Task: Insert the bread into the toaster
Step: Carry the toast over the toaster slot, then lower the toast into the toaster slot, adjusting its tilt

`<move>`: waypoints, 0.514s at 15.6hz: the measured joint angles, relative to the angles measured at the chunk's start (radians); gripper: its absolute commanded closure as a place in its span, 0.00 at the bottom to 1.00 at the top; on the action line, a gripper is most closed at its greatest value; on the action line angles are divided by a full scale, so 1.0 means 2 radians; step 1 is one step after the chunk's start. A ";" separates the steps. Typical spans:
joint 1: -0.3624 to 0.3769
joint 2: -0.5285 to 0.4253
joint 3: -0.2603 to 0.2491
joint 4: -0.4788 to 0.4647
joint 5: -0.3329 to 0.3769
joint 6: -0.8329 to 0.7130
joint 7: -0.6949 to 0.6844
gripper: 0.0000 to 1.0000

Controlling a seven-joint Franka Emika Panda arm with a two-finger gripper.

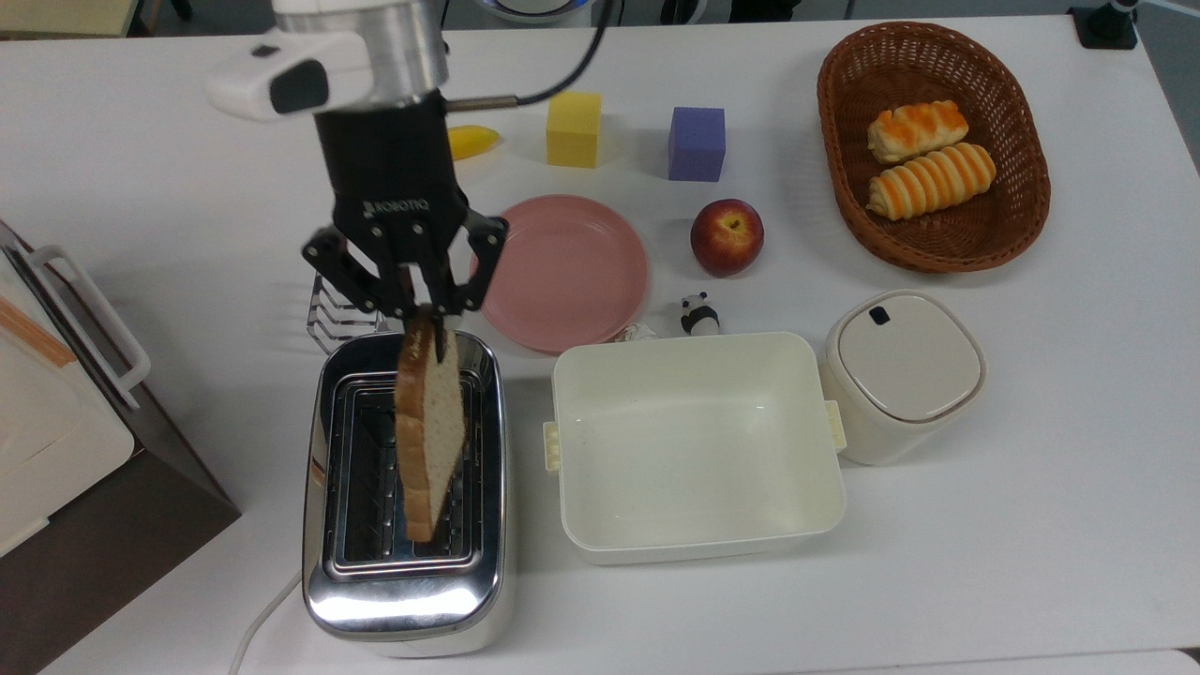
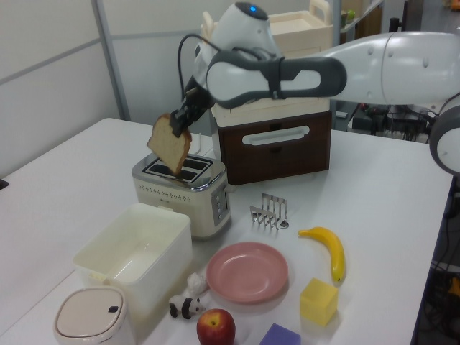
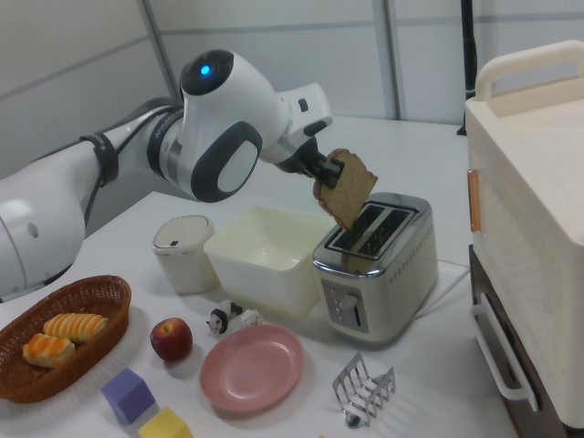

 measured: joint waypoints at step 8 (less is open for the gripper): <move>0.007 0.014 0.000 0.000 0.000 0.020 0.009 1.00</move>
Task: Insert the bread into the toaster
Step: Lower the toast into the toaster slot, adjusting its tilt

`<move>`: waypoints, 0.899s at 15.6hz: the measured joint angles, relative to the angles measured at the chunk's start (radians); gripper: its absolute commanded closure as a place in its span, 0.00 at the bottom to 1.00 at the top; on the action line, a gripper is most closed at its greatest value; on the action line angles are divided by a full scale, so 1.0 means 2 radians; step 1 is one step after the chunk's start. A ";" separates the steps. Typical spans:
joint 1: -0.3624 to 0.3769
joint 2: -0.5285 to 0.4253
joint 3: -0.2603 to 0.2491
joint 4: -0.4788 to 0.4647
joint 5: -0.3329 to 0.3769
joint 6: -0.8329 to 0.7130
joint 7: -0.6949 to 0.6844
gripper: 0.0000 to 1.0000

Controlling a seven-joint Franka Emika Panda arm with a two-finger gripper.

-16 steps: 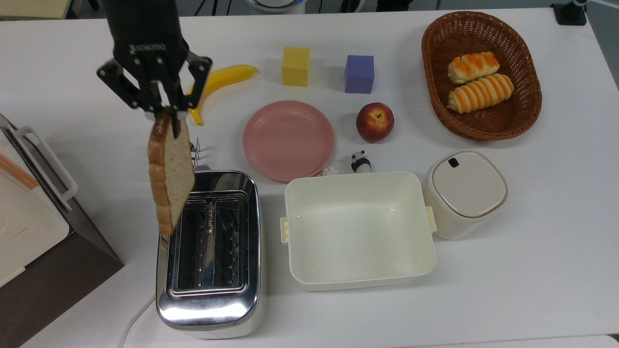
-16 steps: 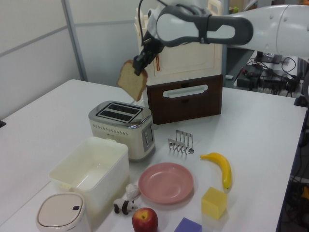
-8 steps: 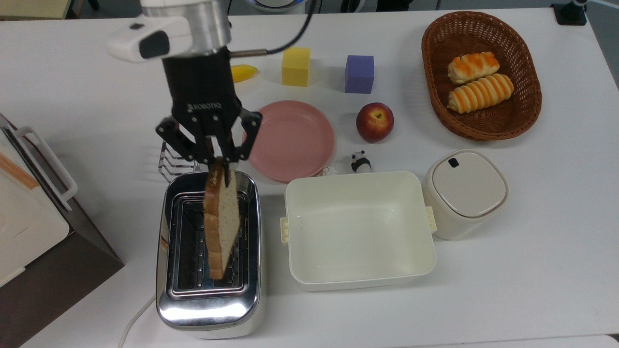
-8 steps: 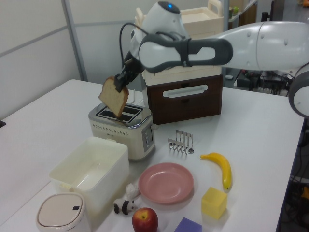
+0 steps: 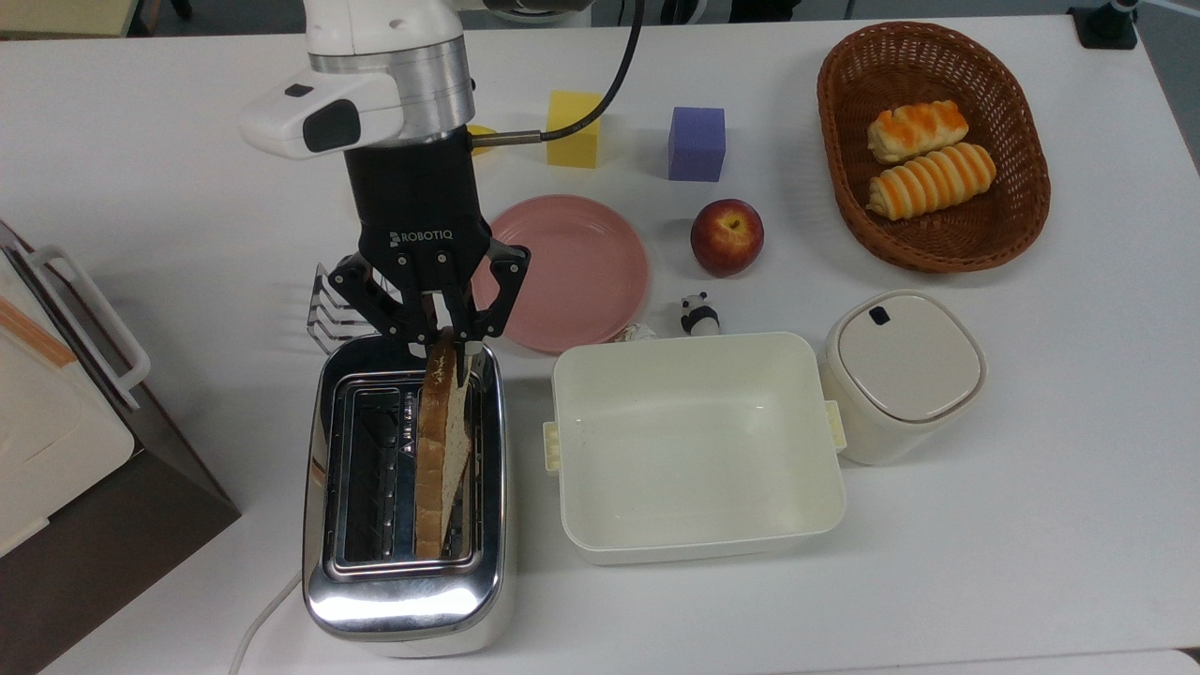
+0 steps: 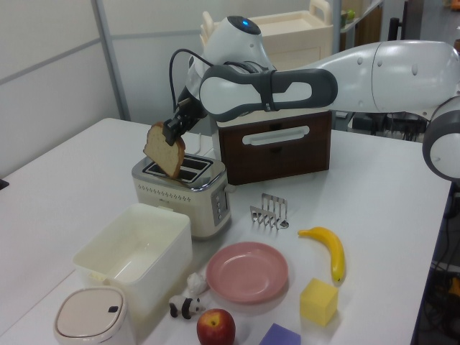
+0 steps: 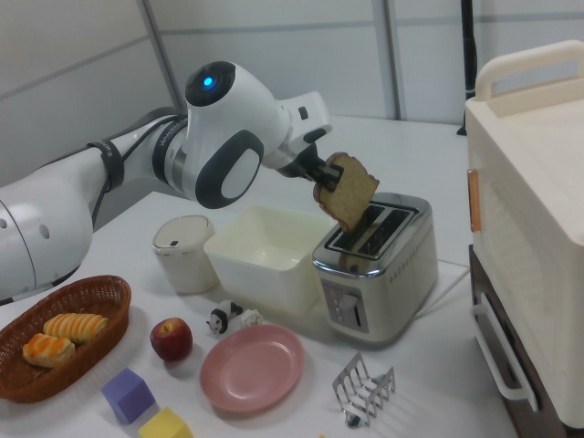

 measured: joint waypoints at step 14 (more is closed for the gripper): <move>-0.009 -0.014 -0.007 0.001 0.000 -0.061 0.000 1.00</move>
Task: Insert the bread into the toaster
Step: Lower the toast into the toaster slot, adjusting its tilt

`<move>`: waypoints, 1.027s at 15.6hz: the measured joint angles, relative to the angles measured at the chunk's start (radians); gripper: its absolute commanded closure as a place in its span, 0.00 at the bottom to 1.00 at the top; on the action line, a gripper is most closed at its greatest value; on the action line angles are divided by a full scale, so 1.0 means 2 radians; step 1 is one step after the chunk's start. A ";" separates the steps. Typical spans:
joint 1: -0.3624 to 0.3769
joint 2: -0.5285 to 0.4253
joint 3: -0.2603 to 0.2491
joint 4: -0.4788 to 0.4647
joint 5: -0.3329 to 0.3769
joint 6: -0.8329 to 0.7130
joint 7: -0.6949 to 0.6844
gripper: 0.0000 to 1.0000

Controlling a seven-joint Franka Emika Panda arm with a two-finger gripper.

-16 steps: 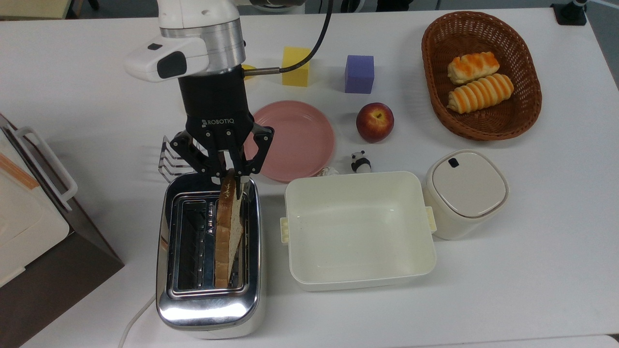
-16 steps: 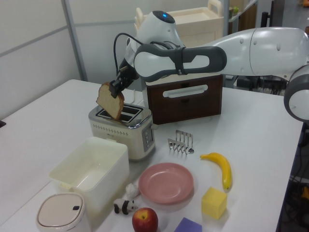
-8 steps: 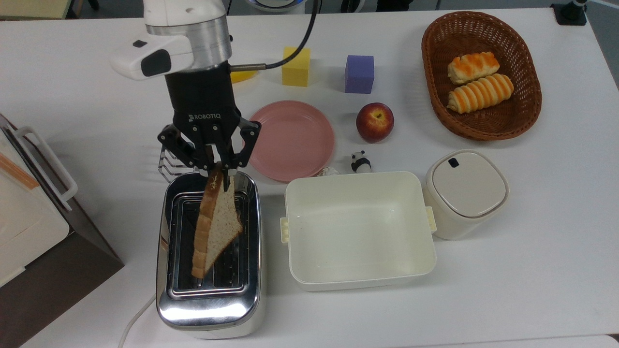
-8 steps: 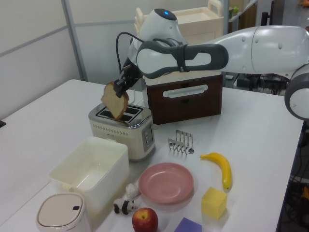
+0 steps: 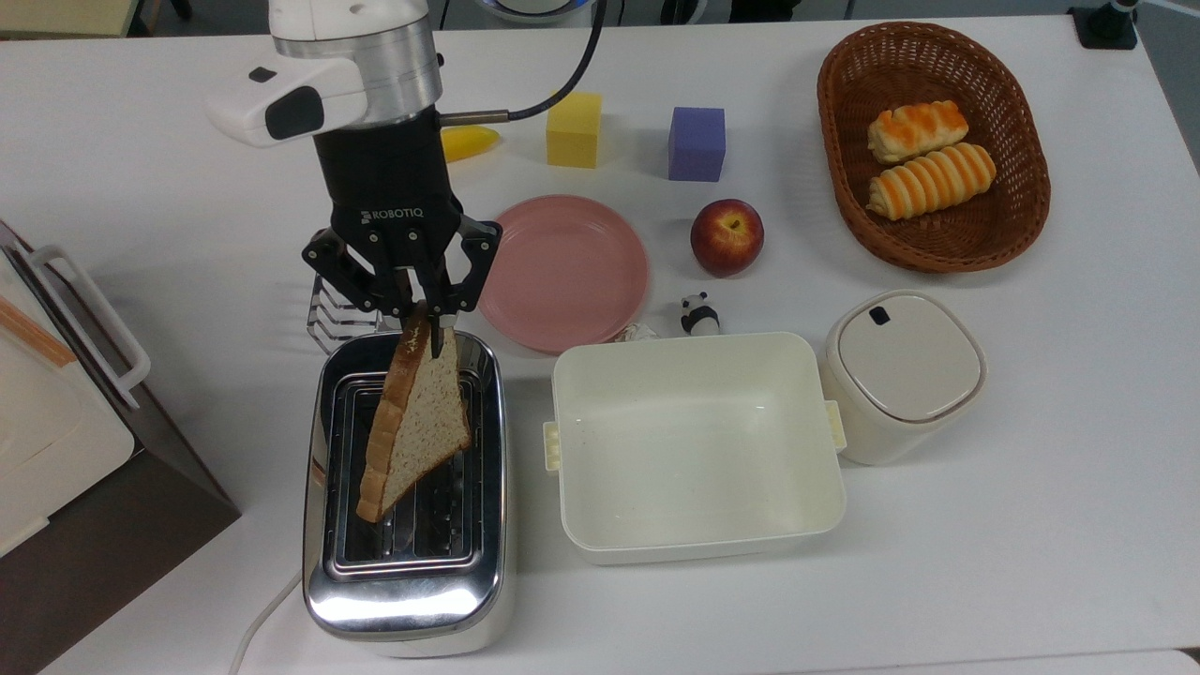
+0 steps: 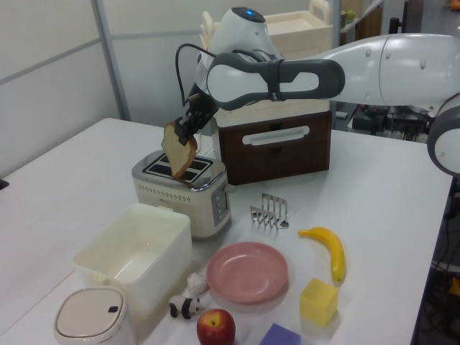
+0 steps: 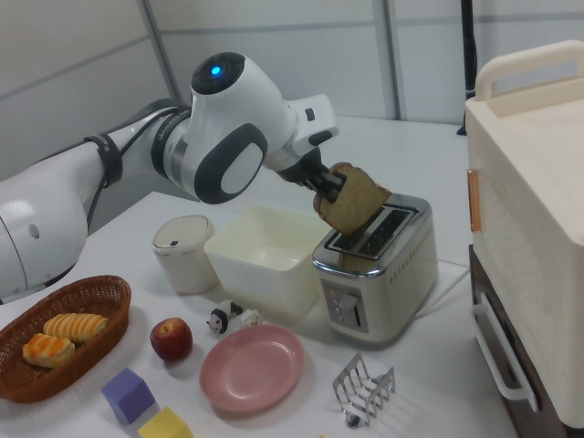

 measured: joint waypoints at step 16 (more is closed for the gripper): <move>0.000 -0.005 0.001 0.006 -0.015 0.025 -0.017 1.00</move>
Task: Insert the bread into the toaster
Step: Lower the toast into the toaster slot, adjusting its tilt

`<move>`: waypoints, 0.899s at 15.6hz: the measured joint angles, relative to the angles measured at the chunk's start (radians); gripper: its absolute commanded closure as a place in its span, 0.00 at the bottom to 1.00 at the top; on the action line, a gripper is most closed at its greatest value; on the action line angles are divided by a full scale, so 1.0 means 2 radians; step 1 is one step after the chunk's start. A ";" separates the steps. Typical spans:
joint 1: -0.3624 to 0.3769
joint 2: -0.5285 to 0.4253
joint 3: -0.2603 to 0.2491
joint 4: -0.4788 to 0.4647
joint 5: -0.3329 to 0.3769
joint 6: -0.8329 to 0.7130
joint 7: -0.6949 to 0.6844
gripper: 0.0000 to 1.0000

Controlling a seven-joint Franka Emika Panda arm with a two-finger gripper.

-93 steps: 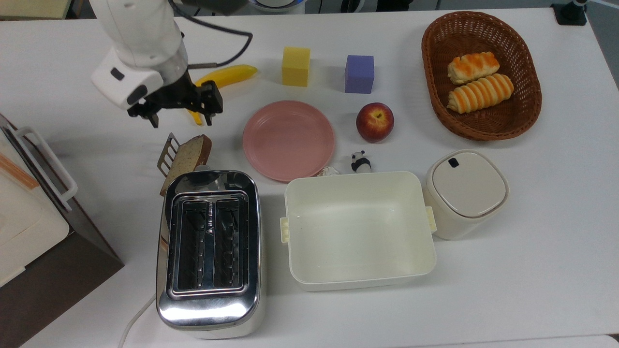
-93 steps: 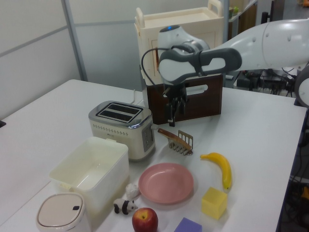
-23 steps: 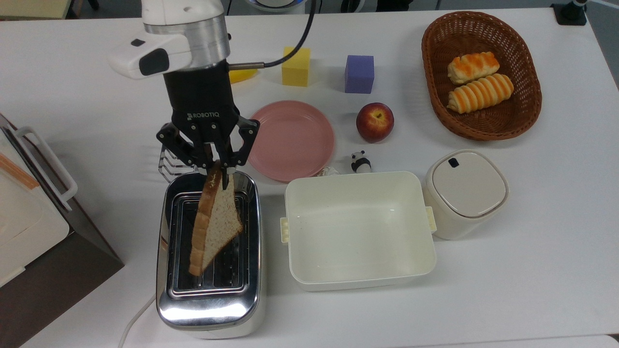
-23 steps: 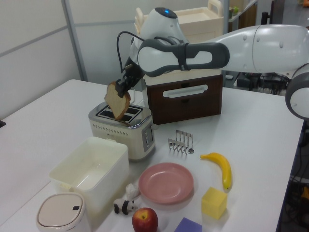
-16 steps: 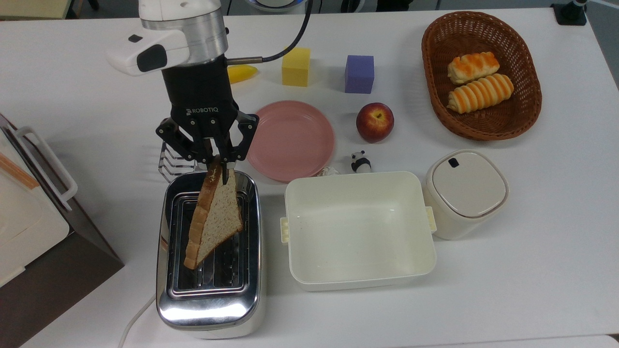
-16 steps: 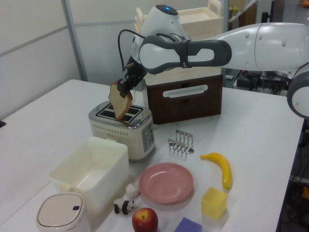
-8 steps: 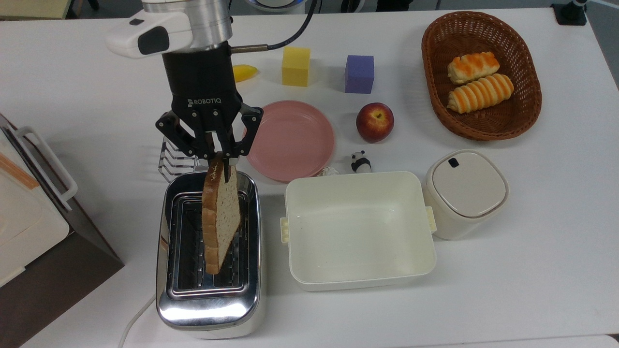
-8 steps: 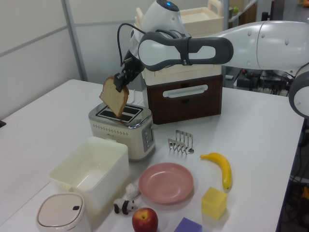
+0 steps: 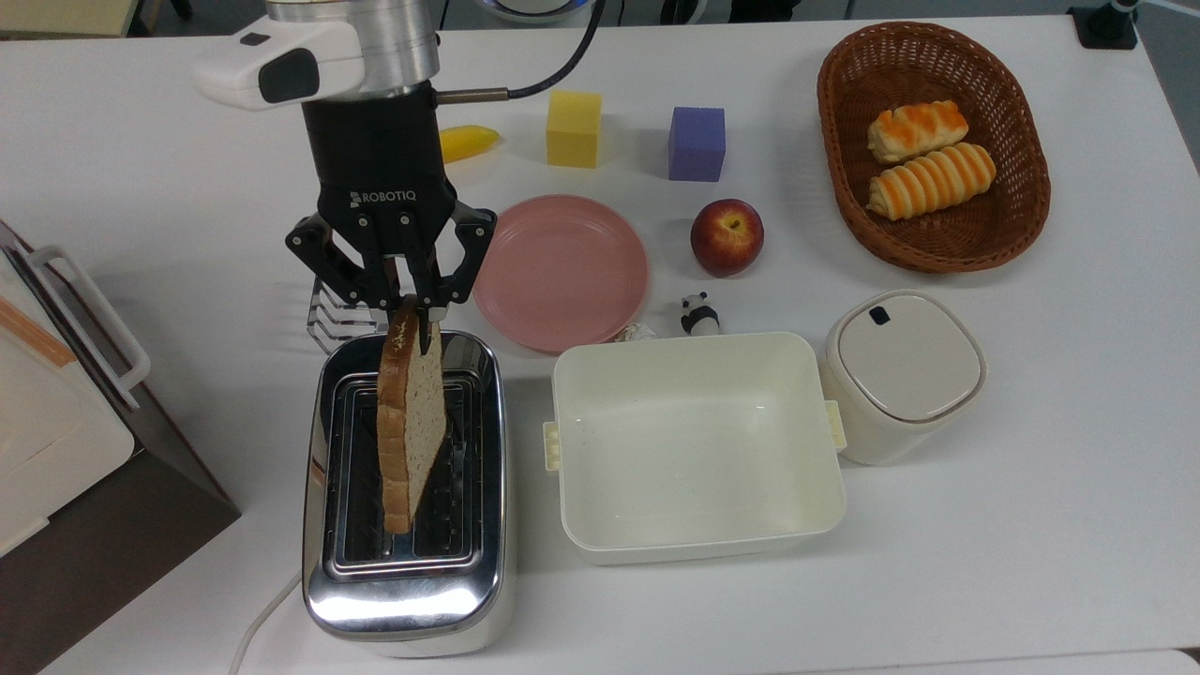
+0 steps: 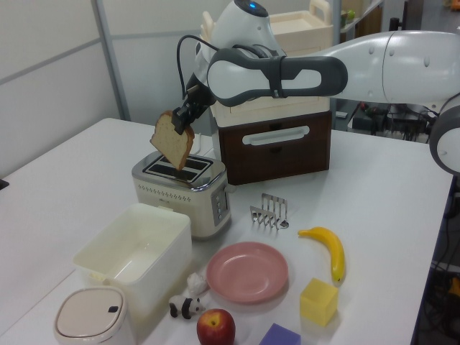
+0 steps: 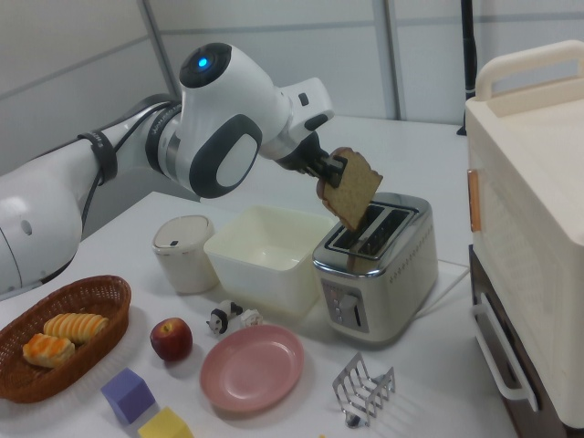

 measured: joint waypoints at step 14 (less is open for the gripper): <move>0.005 0.005 0.000 -0.027 -0.001 0.000 -0.016 0.16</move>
